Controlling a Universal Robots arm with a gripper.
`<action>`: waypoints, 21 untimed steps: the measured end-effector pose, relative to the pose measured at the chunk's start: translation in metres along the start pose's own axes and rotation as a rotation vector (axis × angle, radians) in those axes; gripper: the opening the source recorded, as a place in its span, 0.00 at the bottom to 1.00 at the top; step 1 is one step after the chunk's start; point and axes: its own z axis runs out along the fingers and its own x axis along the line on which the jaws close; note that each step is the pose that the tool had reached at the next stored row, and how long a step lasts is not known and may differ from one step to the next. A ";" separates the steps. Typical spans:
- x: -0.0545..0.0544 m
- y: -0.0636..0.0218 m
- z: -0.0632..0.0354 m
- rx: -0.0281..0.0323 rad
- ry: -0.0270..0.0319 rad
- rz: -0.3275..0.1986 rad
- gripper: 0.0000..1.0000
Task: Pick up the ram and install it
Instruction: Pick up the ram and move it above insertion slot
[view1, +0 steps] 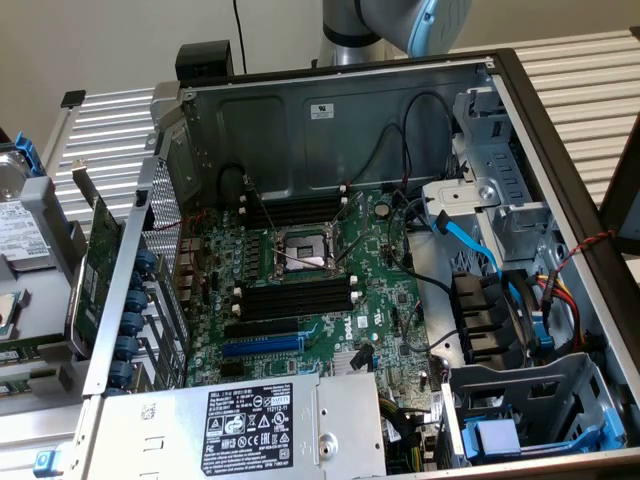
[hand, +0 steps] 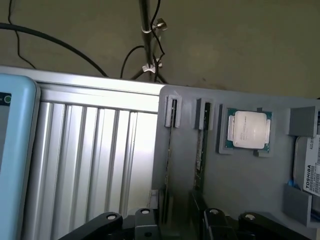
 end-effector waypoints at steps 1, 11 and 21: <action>0.000 0.0000 0.0018 0.0000 -0.0004 0.000 0.38; 0.001 -0.0003 0.0200 0.0001 -0.0011 0.000 0.38; 0.002 -0.0007 0.0382 0.0001 -0.0010 0.000 0.38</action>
